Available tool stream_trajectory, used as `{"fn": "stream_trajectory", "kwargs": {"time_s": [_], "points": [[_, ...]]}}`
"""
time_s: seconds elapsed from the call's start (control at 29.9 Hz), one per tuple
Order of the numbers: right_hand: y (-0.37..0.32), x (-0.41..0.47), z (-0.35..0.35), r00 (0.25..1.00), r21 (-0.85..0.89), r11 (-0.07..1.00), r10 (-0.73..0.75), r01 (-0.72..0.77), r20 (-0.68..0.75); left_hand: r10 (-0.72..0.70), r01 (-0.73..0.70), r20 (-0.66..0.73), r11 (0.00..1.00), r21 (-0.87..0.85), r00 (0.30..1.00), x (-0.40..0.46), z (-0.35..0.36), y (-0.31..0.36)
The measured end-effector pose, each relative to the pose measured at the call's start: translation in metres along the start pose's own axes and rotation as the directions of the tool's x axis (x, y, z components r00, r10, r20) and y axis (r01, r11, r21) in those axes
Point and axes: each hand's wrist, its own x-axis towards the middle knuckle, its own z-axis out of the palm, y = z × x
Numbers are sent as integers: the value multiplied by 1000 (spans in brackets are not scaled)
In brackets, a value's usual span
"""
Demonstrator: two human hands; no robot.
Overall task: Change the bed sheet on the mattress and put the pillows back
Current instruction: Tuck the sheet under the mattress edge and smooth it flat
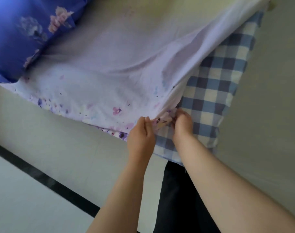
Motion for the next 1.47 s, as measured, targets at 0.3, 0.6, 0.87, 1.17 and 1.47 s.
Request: {"fn": "stream_trajectory", "kwargs": {"time_s": [0.3, 0.6, 0.87, 1.17, 1.47], "points": [[26, -75, -84, 562, -412, 491, -824, 767, 65, 634, -591, -132, 764, 260, 762, -33, 45, -37], [11, -48, -86, 891, -211, 869, -455, 447, 12, 33, -39, -27, 968, -247, 999, -29, 30, 17], [-5, -2, -52, 839, 139, 973, 83, -185, 538, -223, 346, 327, 853, -391, 918, -19, -7, -10], [3, -73, -149, 780, -264, 845, -532, 465, -329, 43, -105, 447, 988, 116, 893, -49, 28, -21], [70, -54, -261, 752, -435, 877, -424, 203, -504, 217, -658, 742, 656, 369, 634, -93, 107, -71]]}}
